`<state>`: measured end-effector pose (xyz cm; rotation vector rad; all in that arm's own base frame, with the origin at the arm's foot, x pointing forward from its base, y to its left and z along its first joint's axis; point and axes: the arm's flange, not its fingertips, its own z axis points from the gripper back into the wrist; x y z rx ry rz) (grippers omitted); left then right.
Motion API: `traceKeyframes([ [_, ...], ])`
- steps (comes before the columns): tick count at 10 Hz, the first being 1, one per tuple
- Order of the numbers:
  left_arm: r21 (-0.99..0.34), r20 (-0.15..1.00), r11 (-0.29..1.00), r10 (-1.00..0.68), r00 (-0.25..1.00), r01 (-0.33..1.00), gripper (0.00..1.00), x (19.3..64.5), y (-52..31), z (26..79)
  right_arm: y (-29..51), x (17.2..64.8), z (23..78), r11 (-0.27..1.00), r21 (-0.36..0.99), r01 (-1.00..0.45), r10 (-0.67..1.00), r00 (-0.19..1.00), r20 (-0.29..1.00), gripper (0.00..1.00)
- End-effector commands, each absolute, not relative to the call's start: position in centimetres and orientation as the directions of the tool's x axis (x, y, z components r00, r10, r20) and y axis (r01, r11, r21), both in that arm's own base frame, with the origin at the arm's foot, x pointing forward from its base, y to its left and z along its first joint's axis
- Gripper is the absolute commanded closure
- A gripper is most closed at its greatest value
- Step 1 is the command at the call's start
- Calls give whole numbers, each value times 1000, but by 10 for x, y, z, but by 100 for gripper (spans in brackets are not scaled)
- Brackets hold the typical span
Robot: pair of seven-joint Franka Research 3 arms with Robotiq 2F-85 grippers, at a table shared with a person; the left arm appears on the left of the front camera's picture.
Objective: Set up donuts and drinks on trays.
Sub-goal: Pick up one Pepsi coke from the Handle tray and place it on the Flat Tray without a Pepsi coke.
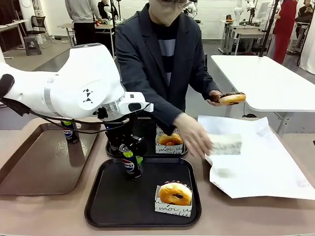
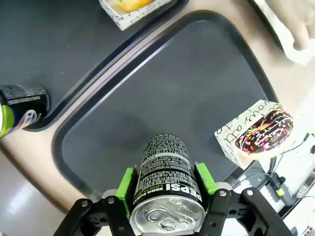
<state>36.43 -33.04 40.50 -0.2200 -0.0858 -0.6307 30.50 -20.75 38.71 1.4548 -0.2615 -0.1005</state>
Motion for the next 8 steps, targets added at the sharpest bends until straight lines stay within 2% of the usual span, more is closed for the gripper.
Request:
traceKeyframes([
  [1, -163, 76, 787, -592, 802, 596, 41, 357, -328, 415, -208, 304, 387, 108, 988, -108, -228, 965, 130, 0],
  [2, -156, 18, 746, -653, 757, 648, 41, 316, -307, 455, -208, 304, 387, 108, 988, -108, -228, 965, 130, 0],
  [3, -172, 113, 675, -710, 695, 717, 41, 261, -283, 492, -208, 304, 387, 108, 988, -108, -228, 965, 130, 0],
  [4, -128, 187, 683, -696, 694, 719, 41, 222, -265, 507, -208, 304, 387, 108, 988, -108, -228, 965, 130, 0],
  [5, -93, 187, 697, -689, 700, 711, 41, 209, -261, 505, -208, 304, 387, 108, 988, -108, -228, 965, 130, 0],
  [8, -59, 191, 719, -673, 715, 693, 41, 205, -262, 505, -208, 304, 387, 108, 988, -108, -228, 965, 130, 0],
])
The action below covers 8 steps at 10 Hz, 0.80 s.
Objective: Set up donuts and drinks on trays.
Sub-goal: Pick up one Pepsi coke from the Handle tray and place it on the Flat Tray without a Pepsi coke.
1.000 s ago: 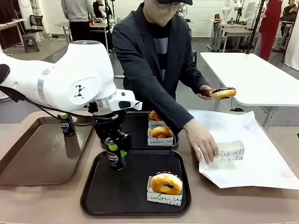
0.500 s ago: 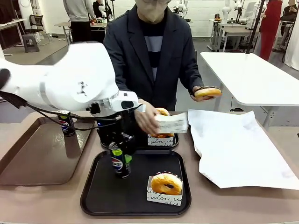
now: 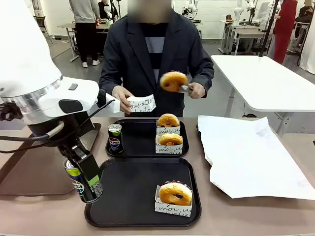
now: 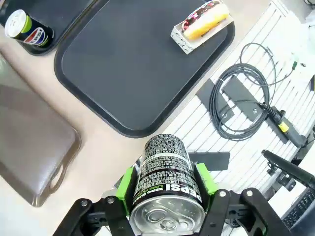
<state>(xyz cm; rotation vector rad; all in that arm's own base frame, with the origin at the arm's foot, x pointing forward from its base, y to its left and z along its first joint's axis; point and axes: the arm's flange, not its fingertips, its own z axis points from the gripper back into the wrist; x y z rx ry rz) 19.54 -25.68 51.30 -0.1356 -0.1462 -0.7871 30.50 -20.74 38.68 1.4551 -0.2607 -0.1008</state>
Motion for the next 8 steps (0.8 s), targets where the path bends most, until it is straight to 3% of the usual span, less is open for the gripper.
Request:
traceKeyframes([
  [1, -56, 197, 726, -665, 720, 685, 41, 205, -260, 507, -208, 304, 387, 108, 988, -108, -228, 965, 130, 0],
  [6, -44, 226, 746, -641, 734, 665, 41, 223, -264, 500, -208, 304, 387, 108, 988, -108, -228, 965, 130, 0],
  [8, -16, 255, 800, -576, 777, 599, 41, 266, -273, 483, -208, 304, 387, 108, 988, -108, -228, 965, 130, 0],
])
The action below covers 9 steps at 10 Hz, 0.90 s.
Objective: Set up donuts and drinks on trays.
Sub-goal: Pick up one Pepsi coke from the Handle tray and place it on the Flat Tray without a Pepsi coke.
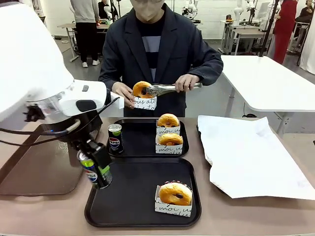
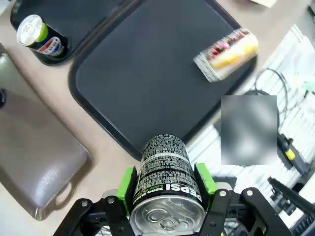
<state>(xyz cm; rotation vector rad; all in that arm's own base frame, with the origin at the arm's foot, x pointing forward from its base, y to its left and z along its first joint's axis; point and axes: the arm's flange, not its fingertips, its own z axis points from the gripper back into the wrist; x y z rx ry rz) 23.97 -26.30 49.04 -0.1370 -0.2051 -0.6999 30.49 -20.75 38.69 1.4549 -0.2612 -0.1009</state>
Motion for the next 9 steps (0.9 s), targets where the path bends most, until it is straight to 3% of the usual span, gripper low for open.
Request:
traceKeyframes([
  [1, -26, 242, 828, -539, 807, 561, 41, 288, -275, 466, -208, 304, 387, 108, 988, -108, -228, 965, 130, 0],
  [7, -109, 177, 876, -447, 877, 469, 41, 353, -278, 413, -208, 304, 387, 108, 988, -108, -228, 965, 130, 0],
  [9, -41, 66, 853, -517, 853, 520, 41, 322, -259, 441, -208, 304, 387, 108, 988, -108, -228, 965, 130, 0],
])
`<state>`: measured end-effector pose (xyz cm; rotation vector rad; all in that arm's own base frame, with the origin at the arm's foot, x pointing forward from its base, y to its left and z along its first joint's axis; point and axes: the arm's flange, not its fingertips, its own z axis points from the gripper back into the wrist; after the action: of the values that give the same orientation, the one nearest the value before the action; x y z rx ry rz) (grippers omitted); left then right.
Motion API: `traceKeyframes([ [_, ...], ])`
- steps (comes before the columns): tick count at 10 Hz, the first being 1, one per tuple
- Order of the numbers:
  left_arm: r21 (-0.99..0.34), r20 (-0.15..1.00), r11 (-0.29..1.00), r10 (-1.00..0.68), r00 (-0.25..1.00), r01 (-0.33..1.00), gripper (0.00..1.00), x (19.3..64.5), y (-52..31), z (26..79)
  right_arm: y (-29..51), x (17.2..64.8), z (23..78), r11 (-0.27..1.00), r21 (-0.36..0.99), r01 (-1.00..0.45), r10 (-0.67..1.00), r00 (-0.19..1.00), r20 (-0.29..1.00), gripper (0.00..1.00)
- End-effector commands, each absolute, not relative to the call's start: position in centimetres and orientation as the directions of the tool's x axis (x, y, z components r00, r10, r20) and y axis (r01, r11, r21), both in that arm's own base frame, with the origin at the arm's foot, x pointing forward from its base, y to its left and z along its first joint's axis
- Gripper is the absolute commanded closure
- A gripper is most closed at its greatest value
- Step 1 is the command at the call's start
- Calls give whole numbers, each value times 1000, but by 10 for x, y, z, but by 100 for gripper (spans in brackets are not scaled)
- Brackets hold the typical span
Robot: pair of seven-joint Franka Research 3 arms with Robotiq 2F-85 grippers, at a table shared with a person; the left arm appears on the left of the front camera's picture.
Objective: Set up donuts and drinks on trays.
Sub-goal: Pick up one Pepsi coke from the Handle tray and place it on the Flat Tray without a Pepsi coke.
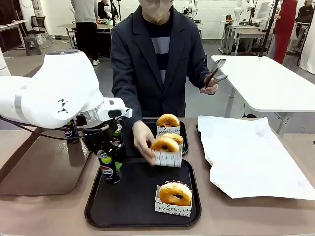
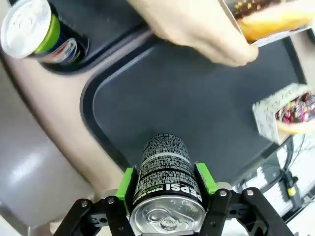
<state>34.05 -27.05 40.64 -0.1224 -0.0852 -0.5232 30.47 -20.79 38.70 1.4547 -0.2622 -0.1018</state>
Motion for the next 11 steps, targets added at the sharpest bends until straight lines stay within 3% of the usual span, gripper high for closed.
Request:
traceKeyframes([
  [1, 52, 55, 829, -559, 828, 556, 41, 294, -235, 469, -208, 304, 387, 108, 988, -108, -228, 965, 130, 0],
  [2, 107, 29, 797, -600, 799, 595, 41, 265, -206, 488, -208, 304, 387, 108, 988, -108, -228, 965, 130, 0],
  [4, 65, 82, 840, -543, 836, 539, 41, 247, -167, 496, -208, 304, 387, 108, 988, -108, -228, 965, 130, 0],
  [9, 39, 86, 831, -556, 827, 554, 41, 263, -173, 487, -208, 304, 387, 108, 988, -108, -228, 965, 130, 0],
  [11, -32, 159, 823, -556, 816, 567, 41, 291, -209, 473, -208, 304, 387, 108, 988, -108, -228, 965, 130, 0],
])
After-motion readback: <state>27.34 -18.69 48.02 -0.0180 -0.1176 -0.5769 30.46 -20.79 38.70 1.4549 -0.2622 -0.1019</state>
